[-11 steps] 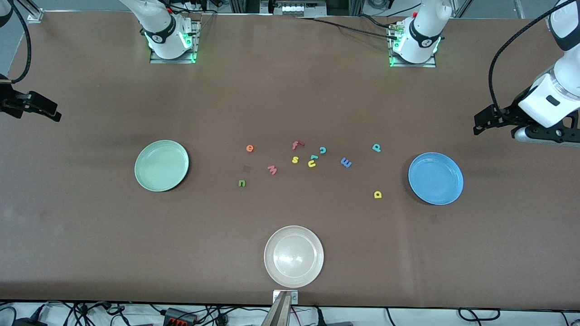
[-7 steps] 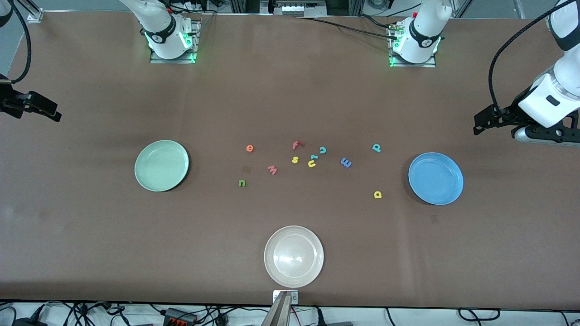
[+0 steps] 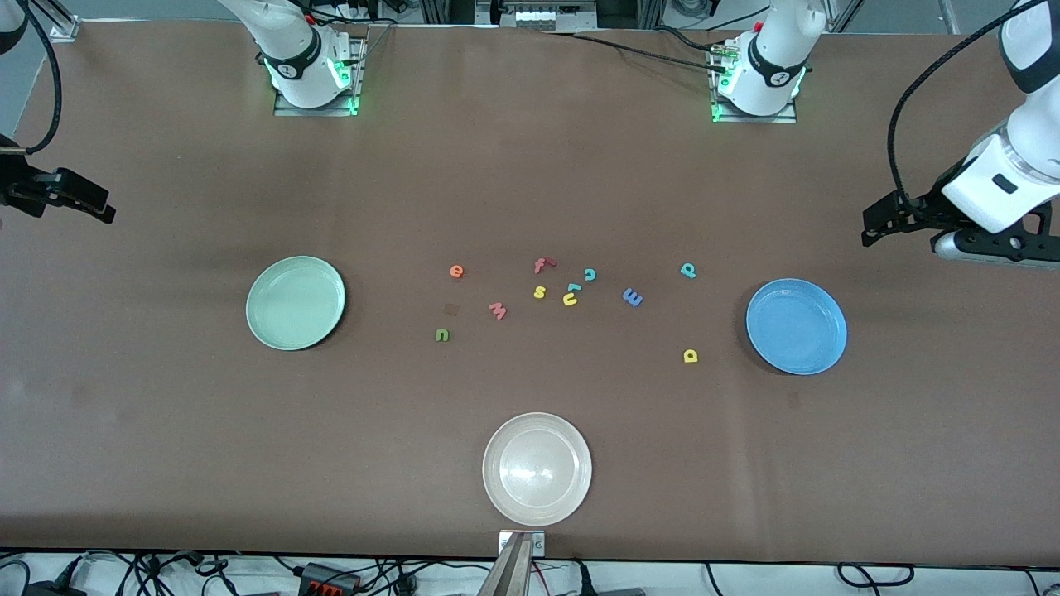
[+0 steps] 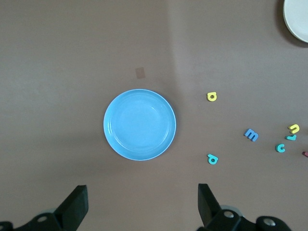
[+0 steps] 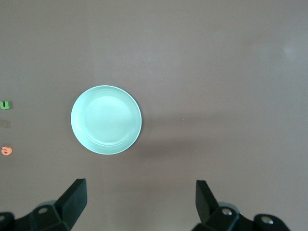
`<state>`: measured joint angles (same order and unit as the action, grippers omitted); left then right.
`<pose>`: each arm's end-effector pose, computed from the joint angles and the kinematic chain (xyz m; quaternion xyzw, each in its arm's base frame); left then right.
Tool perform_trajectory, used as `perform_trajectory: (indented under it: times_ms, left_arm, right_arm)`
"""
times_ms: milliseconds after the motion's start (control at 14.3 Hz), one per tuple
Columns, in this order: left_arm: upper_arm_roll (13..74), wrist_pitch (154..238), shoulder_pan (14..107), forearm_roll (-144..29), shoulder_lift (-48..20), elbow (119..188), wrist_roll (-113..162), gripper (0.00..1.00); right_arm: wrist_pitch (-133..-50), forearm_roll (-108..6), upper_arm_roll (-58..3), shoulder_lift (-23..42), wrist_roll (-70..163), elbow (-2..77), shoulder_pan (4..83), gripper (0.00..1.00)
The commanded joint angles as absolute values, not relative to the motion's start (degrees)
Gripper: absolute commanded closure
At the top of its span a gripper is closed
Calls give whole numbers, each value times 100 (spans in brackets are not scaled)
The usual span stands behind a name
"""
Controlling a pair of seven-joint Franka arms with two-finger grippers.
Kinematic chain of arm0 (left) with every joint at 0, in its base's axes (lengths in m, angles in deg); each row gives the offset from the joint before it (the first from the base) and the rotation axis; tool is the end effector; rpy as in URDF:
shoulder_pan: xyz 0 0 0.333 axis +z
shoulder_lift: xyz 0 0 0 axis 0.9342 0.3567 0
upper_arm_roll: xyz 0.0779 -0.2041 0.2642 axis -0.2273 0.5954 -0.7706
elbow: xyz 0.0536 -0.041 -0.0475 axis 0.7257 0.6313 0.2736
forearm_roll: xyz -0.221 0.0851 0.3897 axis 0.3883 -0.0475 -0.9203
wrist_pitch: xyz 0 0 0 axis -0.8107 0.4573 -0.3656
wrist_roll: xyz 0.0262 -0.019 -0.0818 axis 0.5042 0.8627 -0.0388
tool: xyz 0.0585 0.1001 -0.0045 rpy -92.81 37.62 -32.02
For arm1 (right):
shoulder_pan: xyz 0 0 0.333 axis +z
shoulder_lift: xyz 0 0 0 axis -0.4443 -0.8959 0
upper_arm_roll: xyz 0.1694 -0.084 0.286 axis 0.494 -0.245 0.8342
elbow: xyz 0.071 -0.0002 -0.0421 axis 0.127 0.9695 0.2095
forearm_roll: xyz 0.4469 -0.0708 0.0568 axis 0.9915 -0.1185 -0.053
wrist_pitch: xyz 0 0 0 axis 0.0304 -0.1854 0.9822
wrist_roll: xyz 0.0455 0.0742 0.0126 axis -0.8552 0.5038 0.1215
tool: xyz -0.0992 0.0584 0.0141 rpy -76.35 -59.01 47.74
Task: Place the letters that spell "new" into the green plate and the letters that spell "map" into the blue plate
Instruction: 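Move both grippers from rest toward the scattered letters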
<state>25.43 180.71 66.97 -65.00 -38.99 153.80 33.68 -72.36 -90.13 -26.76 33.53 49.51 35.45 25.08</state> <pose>0.6314 -0.0260 0.5578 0.9991 -0.0405 0.0083 0.0123 0.6203 -0.0656 0.5857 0.9994 -0.0314 -0.0078 0.0155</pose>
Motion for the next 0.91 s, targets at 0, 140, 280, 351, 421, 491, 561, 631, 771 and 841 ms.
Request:
perform_trajectory:
  times_ms: [0,140,280,351,421,491,561,631,771,841]
  left_arm:
    - [2578,18018,6568,-6443,-3661,15200,3414,0]
    - [2586,18193,6515,-6407,-3372,15087,3396,0]
    - [2587,18246,6279,-6398,-2854,14623,3388,0]
    - [2587,18246,6164,-6407,-2573,14376,3379,0]
    - [2578,18255,6041,-6407,-2335,14208,3370,0]
    - [2578,18273,5971,-6416,-2115,14094,3370,0]
    - [2578,18377,5935,-6407,-1887,14066,3370,0]
    - [2586,18578,5882,-6433,-1702,14057,3379,0]
    - [2569,18896,5532,-6486,-1280,14057,3388,0]
    - [2569,19045,5374,-6486,-1009,14057,3379,0]
  right_arm:
    - [-7276,-8917,-2629,3259,5020,3572,2568,0]
    - [-7320,-8908,-2629,2882,5011,3354,2786,0]
    - [-7355,-8961,-2629,2653,5020,3229,3103,0]
    - [-7399,-8926,-2629,2417,5011,3220,3165,0]
    - [-7512,-8891,-2629,2110,4993,3211,3313,0]
    - [-7705,-8890,-2629,1863,5028,3168,3489,0]
    - [-7924,-8890,-2629,1730,5028,3185,3621,0]
    - [-8057,-8890,-2629,1494,5046,3176,3840,0]
    - [-8373,-8890,-2629,1221,5483,3176,4280,0]
    - [-8549,-8890,-2629,1037,5694,3176,4517,0]
